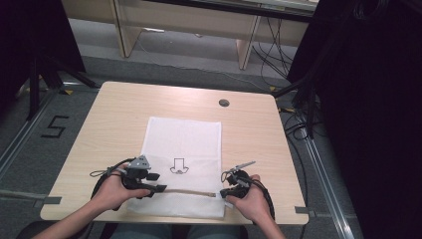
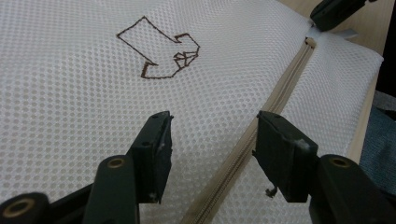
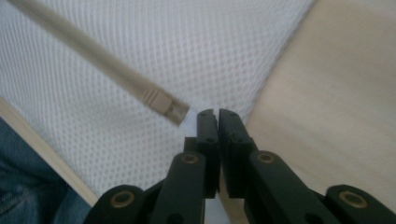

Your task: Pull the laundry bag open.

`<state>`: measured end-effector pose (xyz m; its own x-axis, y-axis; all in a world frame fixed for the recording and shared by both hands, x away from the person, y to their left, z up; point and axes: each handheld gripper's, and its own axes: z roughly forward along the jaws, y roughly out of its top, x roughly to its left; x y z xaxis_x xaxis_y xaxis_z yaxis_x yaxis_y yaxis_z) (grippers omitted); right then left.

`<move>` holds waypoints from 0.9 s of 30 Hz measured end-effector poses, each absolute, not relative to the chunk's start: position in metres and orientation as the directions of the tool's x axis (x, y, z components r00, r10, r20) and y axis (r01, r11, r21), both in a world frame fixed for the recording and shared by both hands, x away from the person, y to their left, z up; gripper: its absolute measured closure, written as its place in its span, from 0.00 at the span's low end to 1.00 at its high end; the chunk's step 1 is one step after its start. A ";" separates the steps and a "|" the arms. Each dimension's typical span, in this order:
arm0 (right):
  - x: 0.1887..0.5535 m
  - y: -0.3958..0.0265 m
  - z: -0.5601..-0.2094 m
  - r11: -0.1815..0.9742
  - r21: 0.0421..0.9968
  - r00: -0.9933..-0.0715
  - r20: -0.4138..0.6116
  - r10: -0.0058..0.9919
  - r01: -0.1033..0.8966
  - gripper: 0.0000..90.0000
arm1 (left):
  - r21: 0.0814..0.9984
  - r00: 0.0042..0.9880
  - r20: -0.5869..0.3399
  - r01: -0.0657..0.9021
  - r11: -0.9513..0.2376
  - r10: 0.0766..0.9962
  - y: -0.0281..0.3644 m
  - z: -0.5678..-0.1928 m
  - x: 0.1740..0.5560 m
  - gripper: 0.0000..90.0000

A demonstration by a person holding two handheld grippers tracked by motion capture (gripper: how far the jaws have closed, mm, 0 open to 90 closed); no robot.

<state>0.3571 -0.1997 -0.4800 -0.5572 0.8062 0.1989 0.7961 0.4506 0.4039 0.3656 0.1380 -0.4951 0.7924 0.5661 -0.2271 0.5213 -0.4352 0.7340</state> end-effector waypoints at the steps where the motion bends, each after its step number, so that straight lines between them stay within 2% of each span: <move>1: 0.357 -0.200 -0.480 0.451 0.404 -0.557 0.199 0.806 0.796 0.97 | 0.734 0.792 -0.227 0.521 -0.435 0.566 0.138 -0.495 0.366 0.50; 6: 0.357 -0.196 -0.482 0.504 0.418 -0.605 0.151 0.782 0.756 1.00 | 0.747 0.822 -0.209 0.484 -0.456 0.530 0.128 -0.495 0.362 0.51; 9: 0.355 -0.194 -0.479 0.495 0.409 -0.591 0.147 0.793 0.767 1.00 | 0.749 0.836 -0.207 0.469 -0.467 0.508 0.123 -0.495 0.360 0.51; 10: 0.356 -0.195 -0.478 0.501 0.438 -0.607 0.140 0.782 0.746 1.00 | 0.750 0.845 -0.186 0.451 -0.483 0.501 0.123 -0.495 0.361 0.51; 12: 0.356 -0.194 -0.476 0.494 0.458 -0.610 0.143 0.779 0.739 1.00 | 0.749 0.836 -0.208 0.469 -0.467 0.507 0.122 -0.496 0.360 0.51; 13: 0.353 -0.191 -0.470 0.464 0.470 -0.586 0.152 0.796 0.751 1.00 | 0.752 0.837 -0.206 0.467 -0.466 0.507 0.122 -0.496 0.360 0.51; 15: 0.354 -0.189 -0.473 0.496 0.467 -0.615 0.140 0.776 0.732 1.00 | 0.754 0.838 -0.197 0.461 -0.468 0.509 0.123 -0.495 0.360 0.51; 16: 0.353 -0.188 -0.474 0.485 0.443 -0.596 0.151 0.789 0.754 1.00 | 0.756 0.837 -0.198 0.461 -0.465 0.509 0.122 -0.495 0.360 0.51; 18: 0.355 -0.188 -0.478 0.515 0.443 -0.620 0.129 0.774 0.734 1.00 | 0.762 0.837 -0.205 0.462 -0.454 0.508 0.121 -0.494 0.360 0.51; 19: 0.355 -0.187 -0.483 0.529 0.411 -0.620 0.121 0.775 0.742 1.00 | 0.765 0.842 -0.196 0.452 -0.460 0.502 0.120 -0.493 0.360 0.52; 23: 0.357 -0.187 -0.483 0.530 0.397 -0.617 0.129 0.776 0.749 1.00 | 0.777 0.853 -0.185 0.432 -0.459 0.488 0.113 -0.490 0.359 0.54; 27: 0.357 -0.187 -0.482 0.514 0.377 -0.596 0.139 0.791 0.770 1.00 | 0.786 0.878 -0.173 0.396 -0.475 0.446 0.099 -0.484 0.360 0.61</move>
<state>0.3570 -0.1866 -0.4820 -0.5957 0.7911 0.1390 0.7704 0.5139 0.3773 0.3598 0.0985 -0.4836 0.8780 0.4464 -0.1725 0.3958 -0.4746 0.7862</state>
